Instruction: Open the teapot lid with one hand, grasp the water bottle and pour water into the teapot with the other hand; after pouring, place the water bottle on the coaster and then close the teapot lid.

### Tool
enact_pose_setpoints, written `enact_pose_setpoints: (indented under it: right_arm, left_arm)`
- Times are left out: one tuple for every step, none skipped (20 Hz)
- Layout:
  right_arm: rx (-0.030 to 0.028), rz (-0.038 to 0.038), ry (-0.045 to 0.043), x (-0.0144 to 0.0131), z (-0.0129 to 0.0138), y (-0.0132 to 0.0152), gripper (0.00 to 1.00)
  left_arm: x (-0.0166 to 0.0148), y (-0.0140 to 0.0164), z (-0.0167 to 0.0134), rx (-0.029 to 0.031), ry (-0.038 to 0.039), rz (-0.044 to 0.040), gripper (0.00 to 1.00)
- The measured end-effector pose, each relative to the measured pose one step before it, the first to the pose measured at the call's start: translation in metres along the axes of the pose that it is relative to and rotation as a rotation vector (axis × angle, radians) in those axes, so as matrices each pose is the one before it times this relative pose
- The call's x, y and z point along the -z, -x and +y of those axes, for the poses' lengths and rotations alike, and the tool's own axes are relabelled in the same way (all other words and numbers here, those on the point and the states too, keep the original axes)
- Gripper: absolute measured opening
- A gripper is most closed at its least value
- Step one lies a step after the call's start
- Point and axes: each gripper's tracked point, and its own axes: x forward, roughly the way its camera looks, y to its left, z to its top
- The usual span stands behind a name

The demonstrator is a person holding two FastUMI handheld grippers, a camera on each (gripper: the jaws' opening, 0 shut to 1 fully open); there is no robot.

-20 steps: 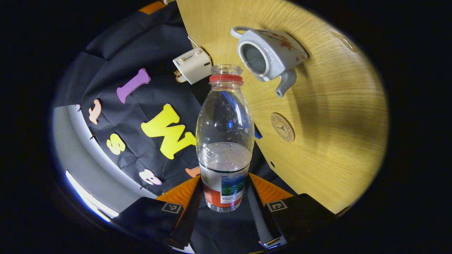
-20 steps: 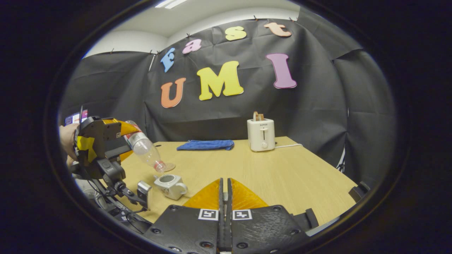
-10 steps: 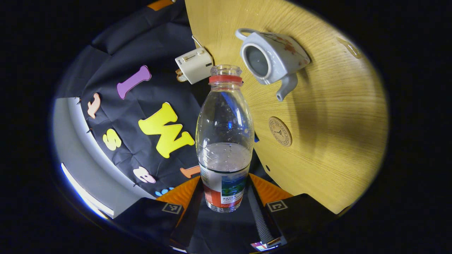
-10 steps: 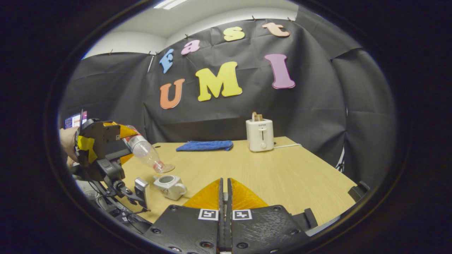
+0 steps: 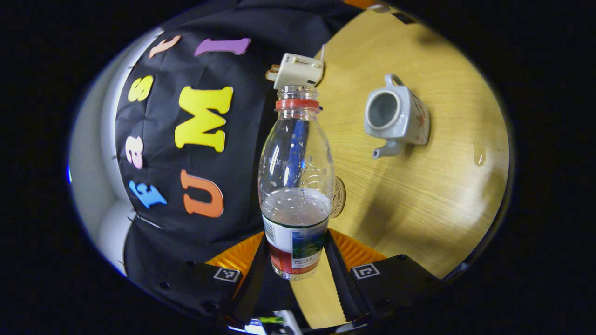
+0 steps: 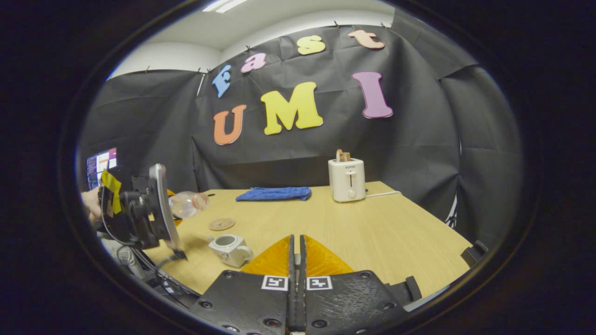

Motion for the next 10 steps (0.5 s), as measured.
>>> enact_pose_setpoints:
  right_arm:
    - [-0.00353,-0.00015,0.00085,0.0003,0.00245,-0.00001,0.0]
    - [-0.00312,0.00151,0.00249,-0.00103,0.00203,-0.00035,0.0]
    - [-0.00418,0.00189,0.00393,-0.00052,0.00374,-0.00208,0.0]
    - [-0.00319,0.0007,0.00387,-0.00107,0.00319,0.00026,0.0]
    - [-0.00282,0.00029,0.00458,0.00014,0.00089,-0.00004,0.0]
    - [-0.00119,0.00099,-0.00002,-0.00078,0.00204,-0.00111,0.0]
    - [-0.00231,0.00156,-0.00344,0.00011,0.00127,0.0002,0.0]
    - [-0.00134,0.0034,-0.00332,-0.00029,0.0017,-0.00092,0.0]
    - [-0.00258,0.00363,-0.00165,0.00114,0.0016,-0.00116,0.0]
    - [-0.00263,0.00309,0.00252,-0.00006,0.00137,0.00014,0.0]
  left_arm:
    - [-0.00038,0.00064,0.00112,0.00711,0.11749,-0.01904,0.72]
    - [-0.00457,0.00004,0.00457,0.01149,0.11461,-0.03245,0.72]
    - [-0.00114,-0.00056,0.00278,0.00859,0.12112,-0.01689,0.72]
    - [-0.00529,0.00033,0.00143,0.02035,0.12011,-0.02617,0.72]
    - [-0.00343,-0.00058,-0.00265,0.02668,0.11231,-0.02662,0.72]
    - [-0.00568,-0.00158,-0.00066,0.0233,0.09285,-0.01841,0.72]
    - [-0.00543,-0.00181,-0.00081,0.01508,0.06517,-0.02485,0.73]
    - [-0.00523,-0.00149,0.00102,0.01012,0.03799,-0.03349,0.73]
    - [-0.00798,-0.00151,0.00284,-0.00001,0.02708,-0.03394,0.73]
    - [-0.0042,-0.00603,0.00468,0.00125,0.03104,-0.02135,0.73]
